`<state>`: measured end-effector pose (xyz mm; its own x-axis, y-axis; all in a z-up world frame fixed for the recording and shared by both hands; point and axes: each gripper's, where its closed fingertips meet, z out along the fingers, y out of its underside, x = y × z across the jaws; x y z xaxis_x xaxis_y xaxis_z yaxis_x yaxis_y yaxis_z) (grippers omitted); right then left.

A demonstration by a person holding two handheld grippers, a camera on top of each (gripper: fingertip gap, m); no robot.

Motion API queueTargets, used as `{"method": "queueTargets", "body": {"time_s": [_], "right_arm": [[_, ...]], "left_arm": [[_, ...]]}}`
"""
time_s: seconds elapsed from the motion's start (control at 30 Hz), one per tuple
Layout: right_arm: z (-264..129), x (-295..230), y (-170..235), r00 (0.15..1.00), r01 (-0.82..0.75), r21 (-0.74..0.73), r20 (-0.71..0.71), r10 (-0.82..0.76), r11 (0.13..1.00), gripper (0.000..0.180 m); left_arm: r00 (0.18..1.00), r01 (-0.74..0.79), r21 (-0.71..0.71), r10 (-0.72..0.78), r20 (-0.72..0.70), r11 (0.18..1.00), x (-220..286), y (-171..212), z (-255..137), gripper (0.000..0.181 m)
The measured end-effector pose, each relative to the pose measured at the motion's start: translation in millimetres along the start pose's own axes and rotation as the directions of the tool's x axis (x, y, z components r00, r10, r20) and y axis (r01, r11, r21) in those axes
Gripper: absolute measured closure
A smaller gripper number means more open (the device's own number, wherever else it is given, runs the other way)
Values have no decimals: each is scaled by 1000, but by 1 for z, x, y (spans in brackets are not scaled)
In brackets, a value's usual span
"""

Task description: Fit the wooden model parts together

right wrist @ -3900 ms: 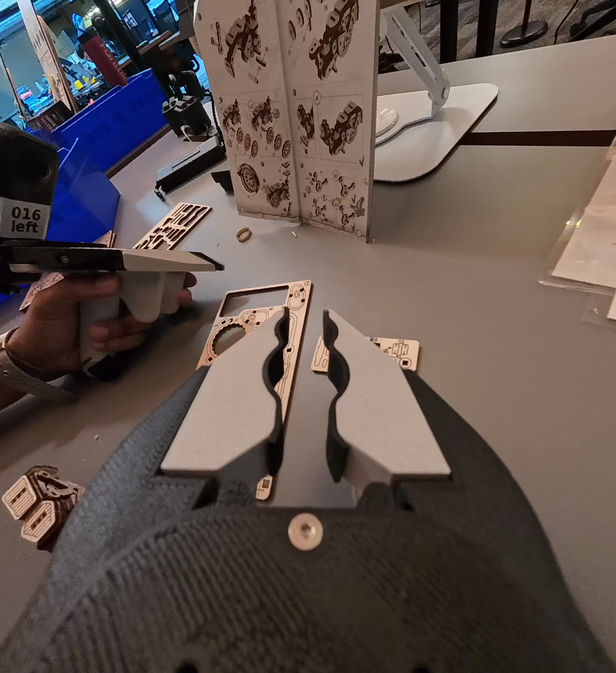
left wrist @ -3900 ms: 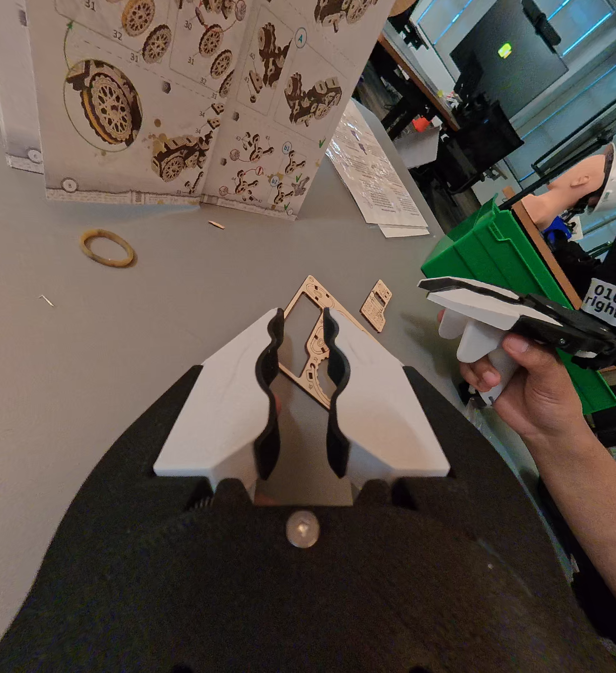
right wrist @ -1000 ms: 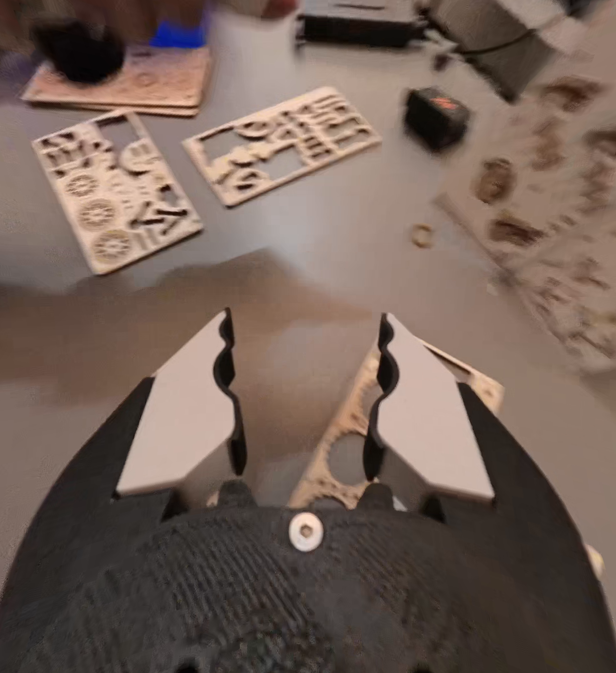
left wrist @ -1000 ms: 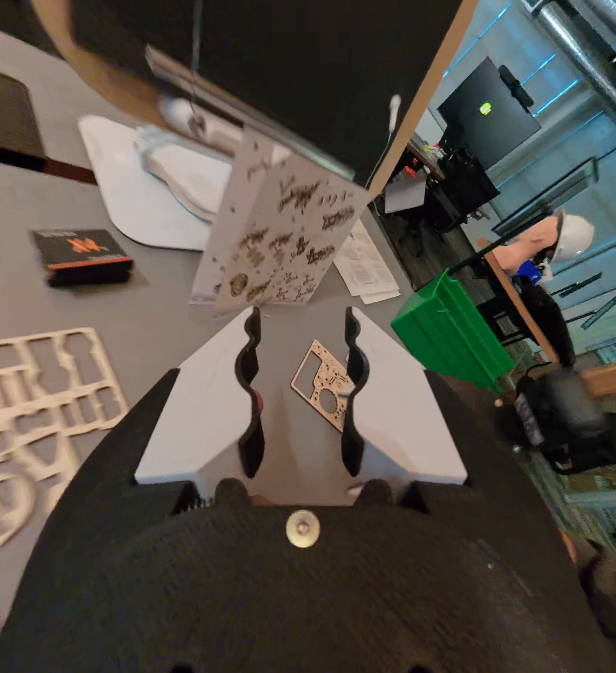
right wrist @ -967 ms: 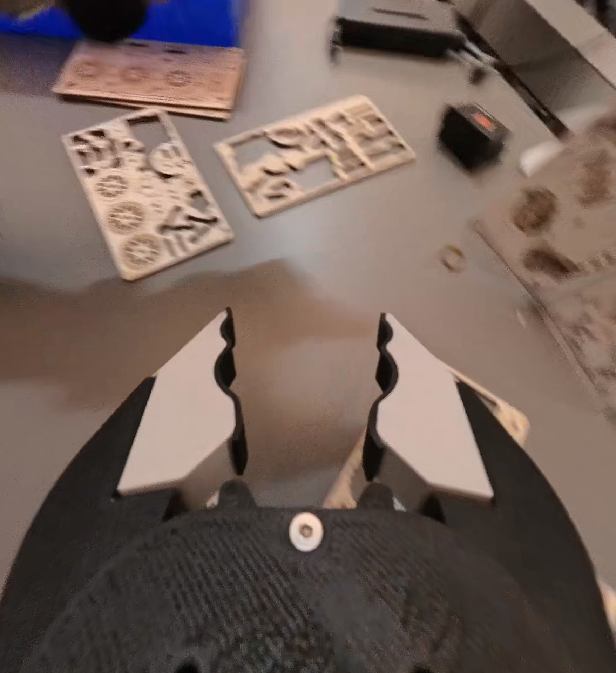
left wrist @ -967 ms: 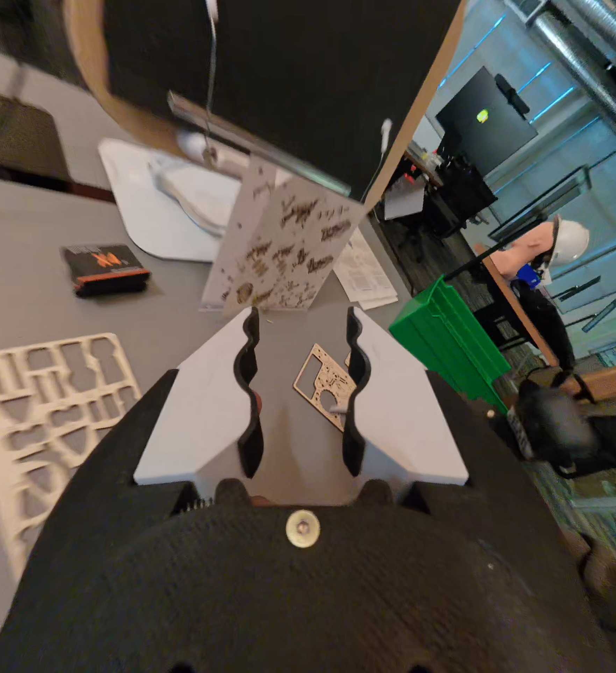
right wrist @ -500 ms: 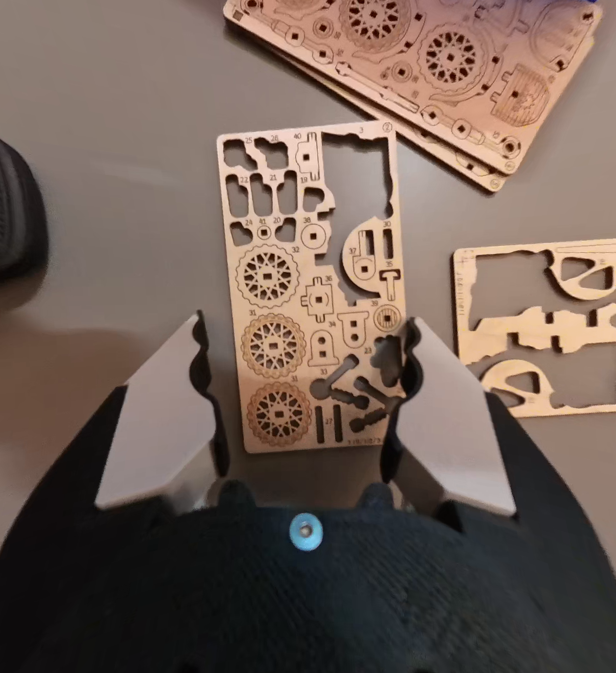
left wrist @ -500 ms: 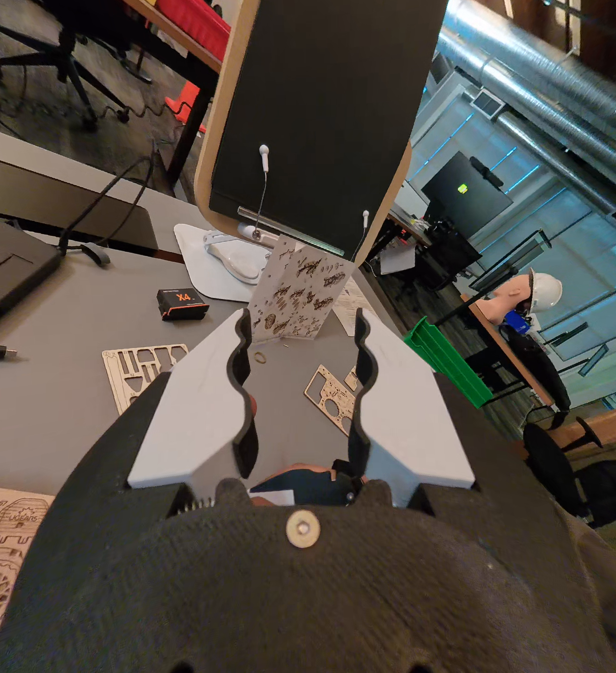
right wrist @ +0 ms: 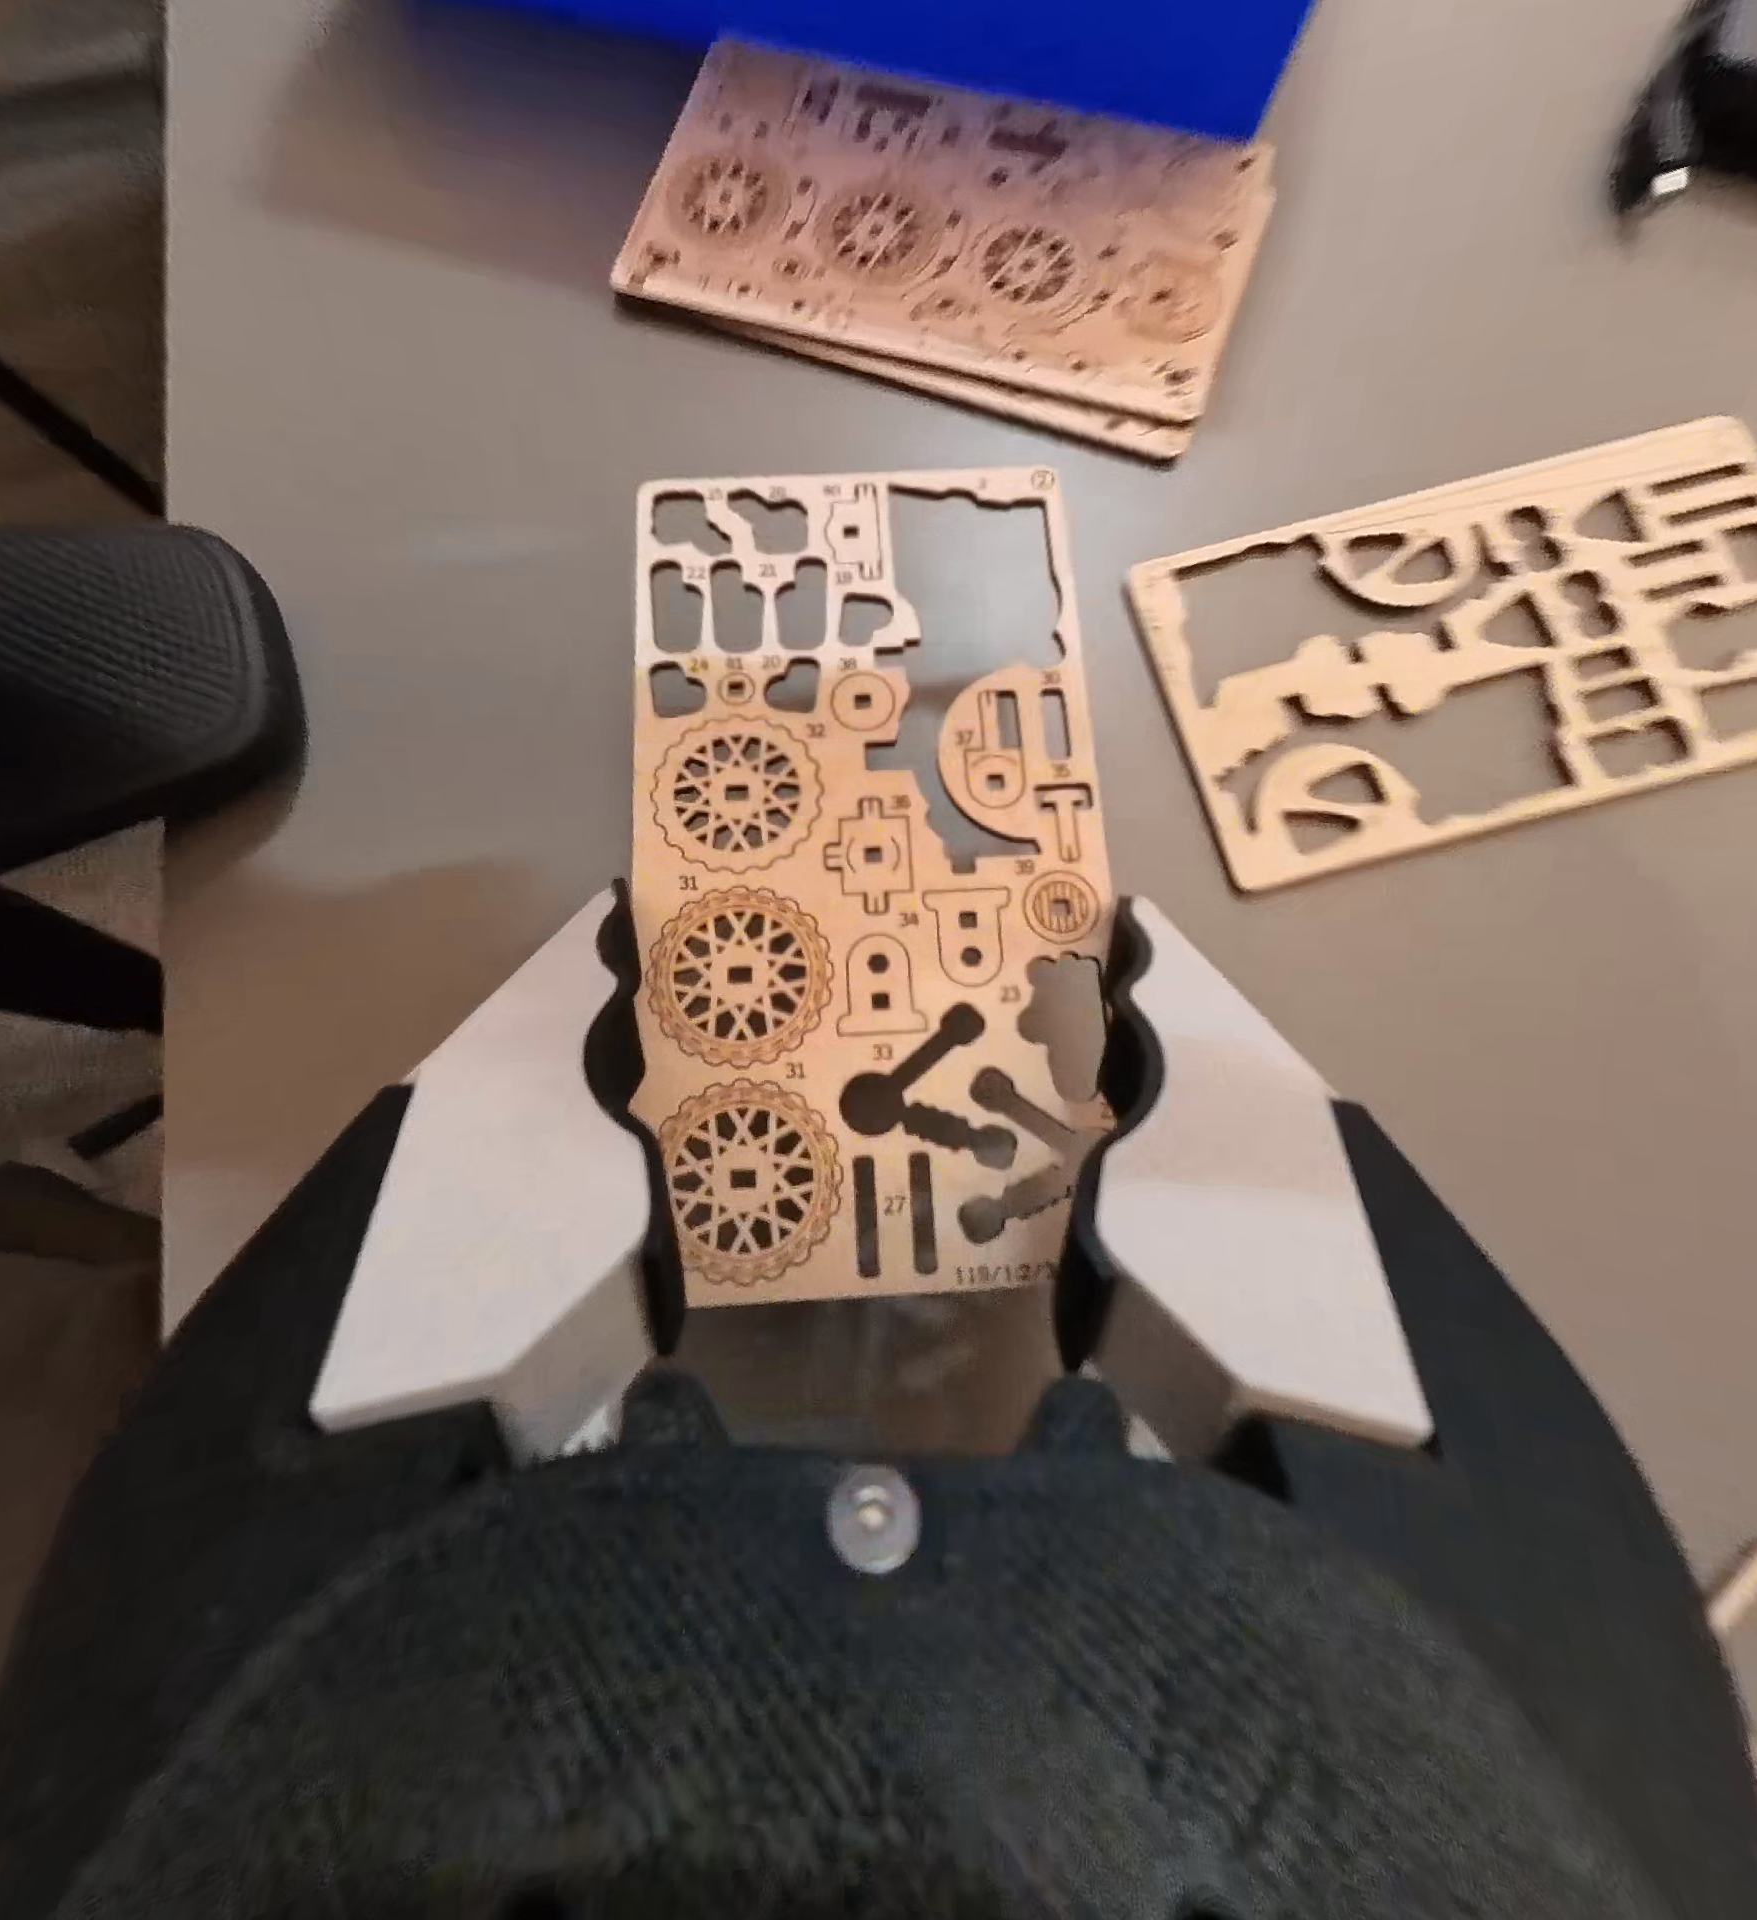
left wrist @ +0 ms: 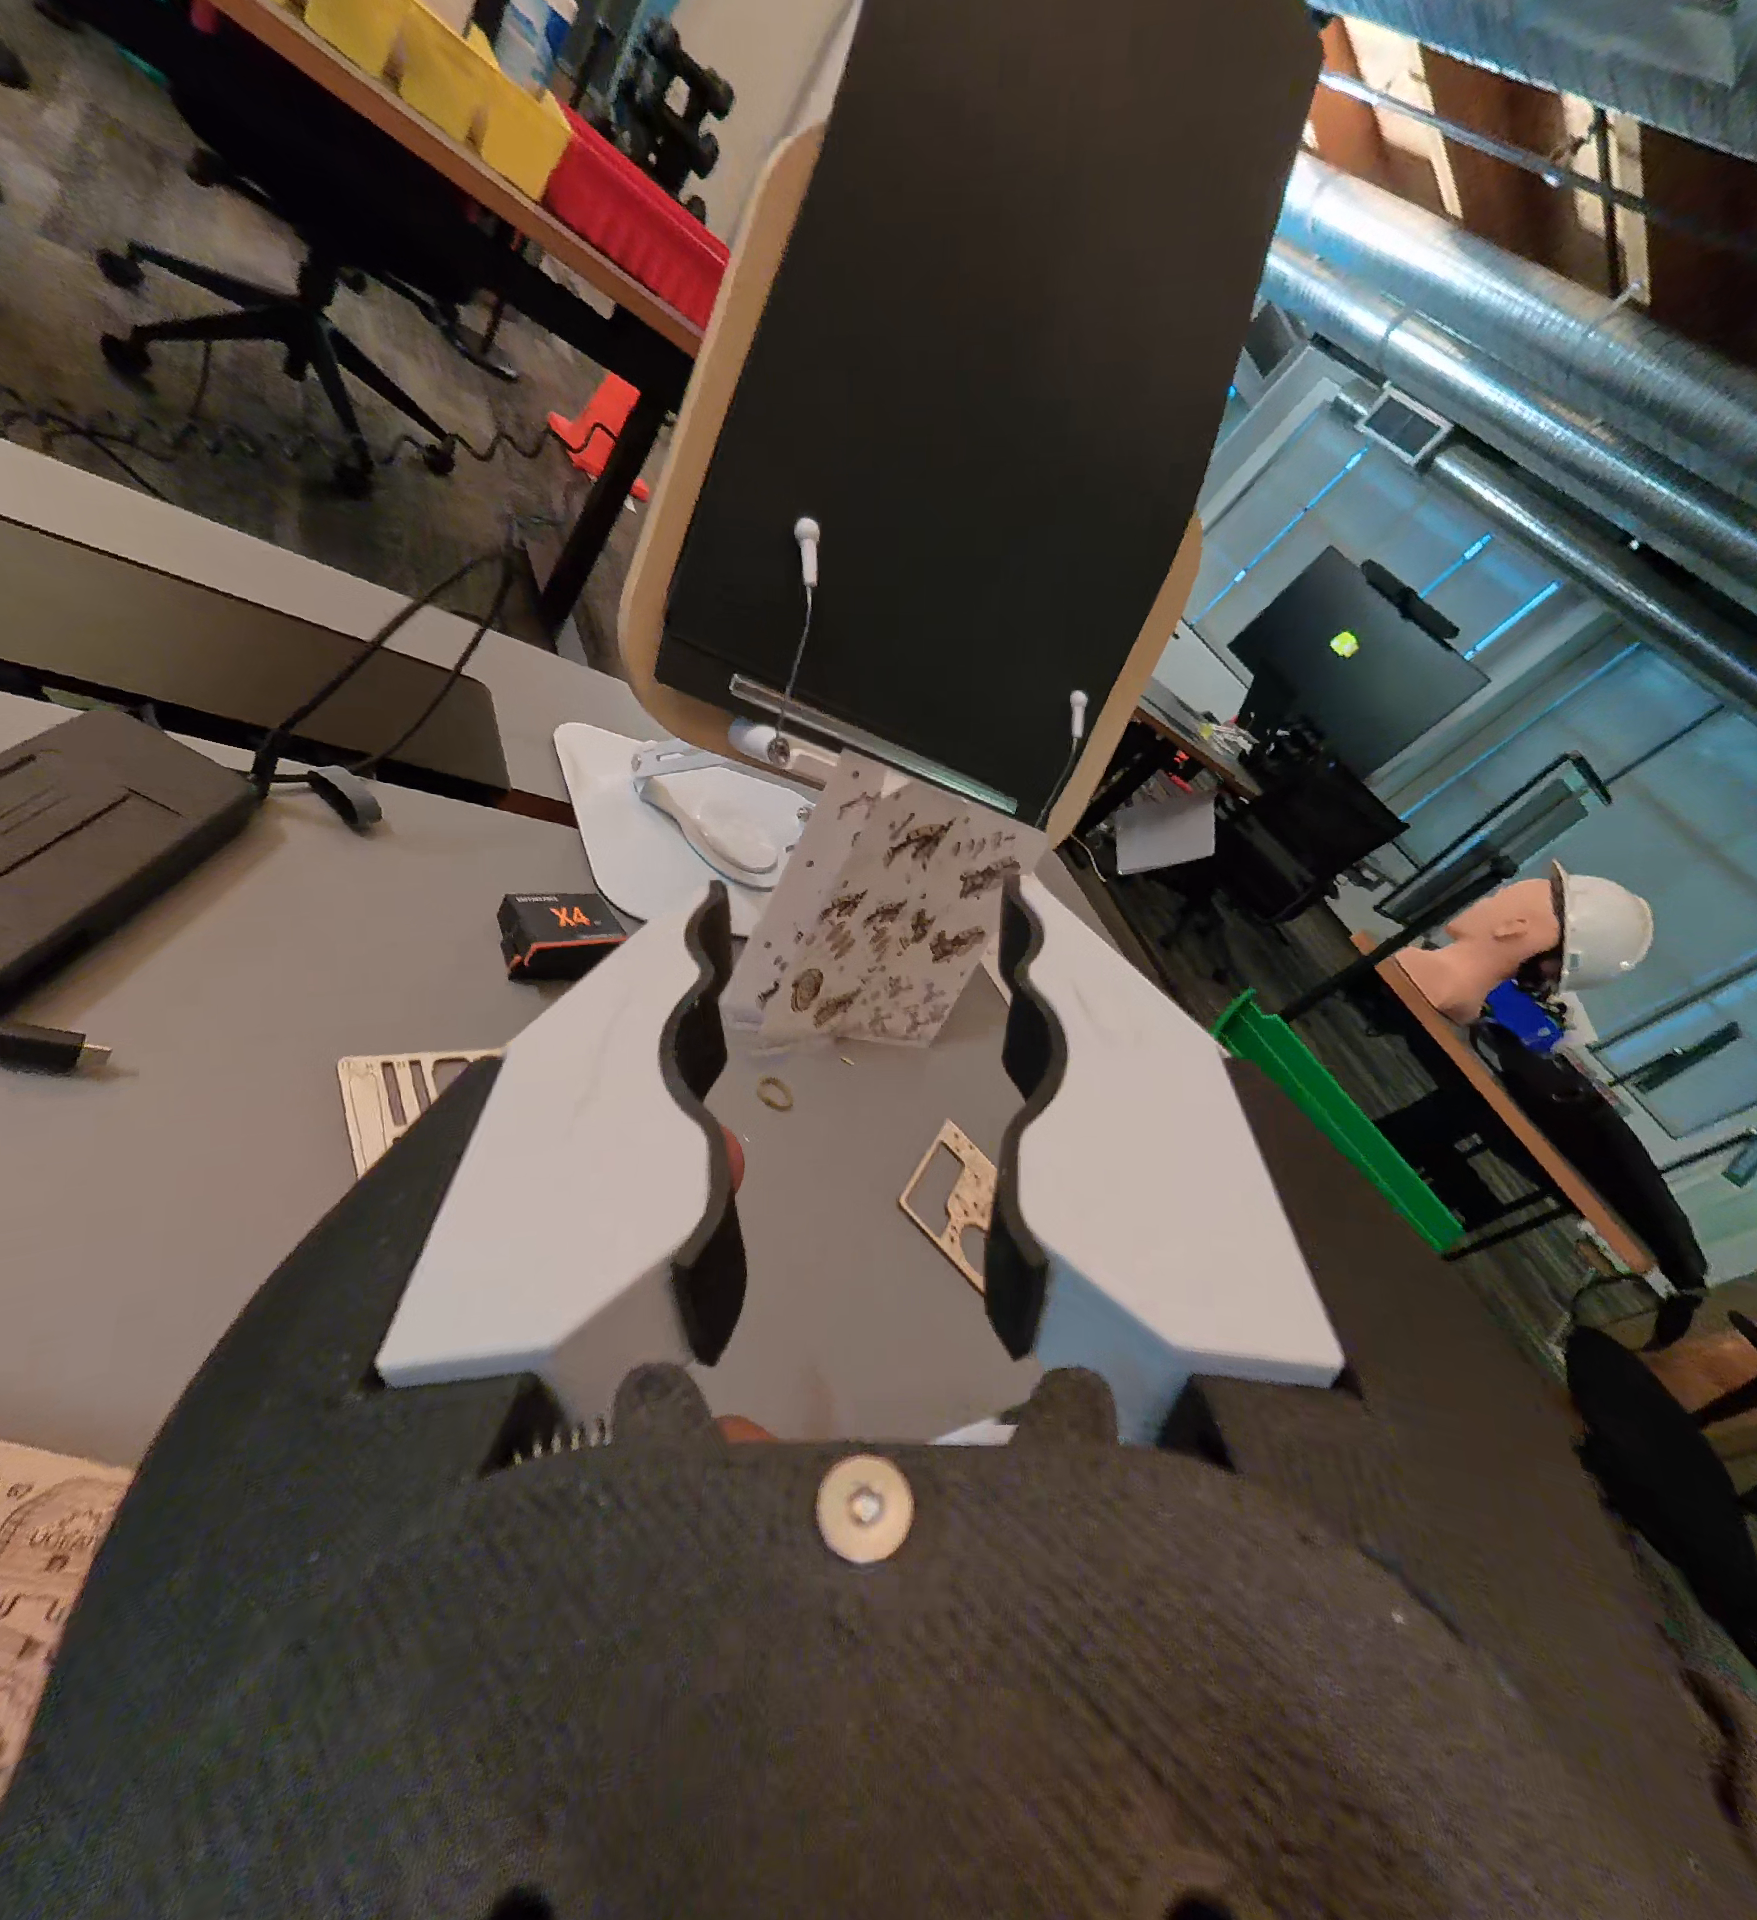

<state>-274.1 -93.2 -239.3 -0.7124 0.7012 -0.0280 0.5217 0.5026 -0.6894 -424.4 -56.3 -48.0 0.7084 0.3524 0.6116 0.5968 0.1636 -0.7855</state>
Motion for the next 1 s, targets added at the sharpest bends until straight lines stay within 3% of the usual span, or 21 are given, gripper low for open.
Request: {"method": "queueTargets", "body": {"time_s": [0.03,0.2,0.37,0.53,0.73,0.9,1.0], "right_arm": [[-12,5,-1,1000,-23,38,-14,23,999,90],[-67,38,14,985,-158,180,-38,168,971,90],[-105,87,56,955,-247,219,-108,275,944,90],[-121,126,94,897,-400,265,-82,434,877,90],[-132,146,109,851,-478,333,-52,522,813,90],[-134,160,119,847,-438,347,-149,510,829,90],[-136,168,121,840,-404,373,-210,500,835,90]], "left_arm": [[1000,-7,12,7,5,1000,-1,2,4,132],[998,-50,-5,50,30,999,-5,31,36,133],[994,-89,9,88,64,996,-10,65,68,126],[996,-16,-149,29,85,989,-12,133,103,121],[981,-112,-301,153,118,947,-14,186,119,116],[999,49,-261,-45,21,964,6,188,123,115],[989,128,-317,-146,-32,940,19,206,126,116]]}}
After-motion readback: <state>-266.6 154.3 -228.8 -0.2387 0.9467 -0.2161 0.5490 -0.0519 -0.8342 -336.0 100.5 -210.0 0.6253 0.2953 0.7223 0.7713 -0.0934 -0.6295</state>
